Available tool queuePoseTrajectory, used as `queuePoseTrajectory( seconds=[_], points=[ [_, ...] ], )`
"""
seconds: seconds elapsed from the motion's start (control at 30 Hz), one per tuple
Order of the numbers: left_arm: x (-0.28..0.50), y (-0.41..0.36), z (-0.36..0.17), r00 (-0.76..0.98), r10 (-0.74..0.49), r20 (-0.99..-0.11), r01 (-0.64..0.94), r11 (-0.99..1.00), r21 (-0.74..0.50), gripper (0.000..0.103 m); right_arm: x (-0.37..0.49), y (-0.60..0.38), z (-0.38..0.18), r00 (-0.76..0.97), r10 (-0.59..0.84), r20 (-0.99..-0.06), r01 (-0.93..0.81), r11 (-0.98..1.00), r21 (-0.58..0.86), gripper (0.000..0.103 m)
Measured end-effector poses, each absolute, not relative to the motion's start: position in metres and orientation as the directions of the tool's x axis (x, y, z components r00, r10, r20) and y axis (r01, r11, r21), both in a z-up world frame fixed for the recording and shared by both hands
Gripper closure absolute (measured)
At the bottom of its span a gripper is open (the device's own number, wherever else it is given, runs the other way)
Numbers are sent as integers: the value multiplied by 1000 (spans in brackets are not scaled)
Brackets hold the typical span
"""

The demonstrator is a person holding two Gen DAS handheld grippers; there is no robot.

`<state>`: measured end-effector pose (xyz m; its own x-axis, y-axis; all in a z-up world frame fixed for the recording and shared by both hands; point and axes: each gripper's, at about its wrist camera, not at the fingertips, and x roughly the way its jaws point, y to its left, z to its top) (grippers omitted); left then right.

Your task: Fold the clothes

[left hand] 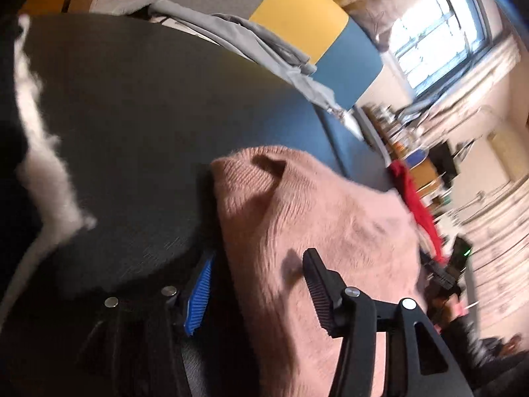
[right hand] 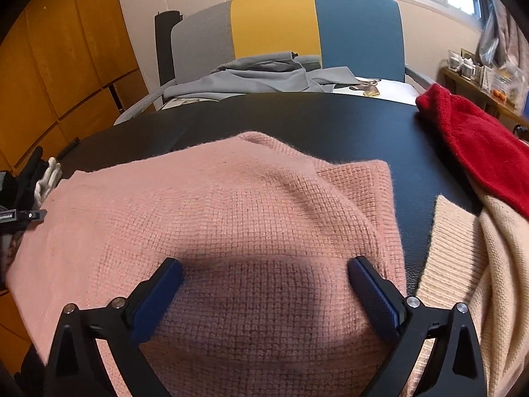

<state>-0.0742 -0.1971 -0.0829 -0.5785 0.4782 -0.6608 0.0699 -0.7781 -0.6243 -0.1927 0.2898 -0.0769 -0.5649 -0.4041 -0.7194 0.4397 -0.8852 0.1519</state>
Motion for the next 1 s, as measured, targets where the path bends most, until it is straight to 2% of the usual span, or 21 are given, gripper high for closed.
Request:
queuePoseTrajectory(
  seconds=[0.03,0.07,0.1,0.13,0.23,0.37,0.53,0.63,0.7,0.83,0.9,1.0],
  points=[
    [-76,-198,-84,-576,494,-651,75,-762,-644,49,-193,290,-77,-564,-407,-718,440,-884,156,0],
    [-78,-197,-85,-571,504,-648,76,-754,-653,56,-193,290,-77,-564,-410,-717,440,-884,159,0],
    [-81,-194,-86,-558,504,-659,72,-761,-644,67,-193,291,-77,-564,-412,-716,440,-883,162,0],
    [-83,-190,-87,-546,506,-667,68,-768,-637,86,-193,291,-77,-564,-414,-714,440,-883,164,0],
    [-85,-179,-83,-558,484,-674,60,-787,-614,90,-193,292,-77,-565,-419,-711,438,-882,172,0],
    [-91,-196,-71,-608,471,-639,125,-738,-663,91,-194,293,-77,-564,-417,-713,432,-885,175,0],
    [-108,-213,-39,-634,415,-653,141,-767,-625,91,-202,289,-60,-434,-490,-756,491,-832,258,0],
    [-114,-221,-22,-644,388,-660,152,-780,-607,91,-199,289,-40,-370,-546,-751,565,-775,284,2],
    [-118,-224,-10,-647,377,-663,153,-788,-597,91,-197,288,-29,-341,-563,-753,604,-745,283,5],
    [-114,-227,13,-648,374,-663,149,-792,-593,91,-193,273,-19,-260,-581,-771,695,-667,268,29],
    [-119,-223,23,-648,381,-660,141,-791,-595,91,-190,262,-19,-231,-566,-792,743,-628,232,33],
    [-116,-214,37,-650,420,-633,120,-766,-631,91,-198,251,-39,-231,-455,-860,768,-628,126,33]
  ],
)
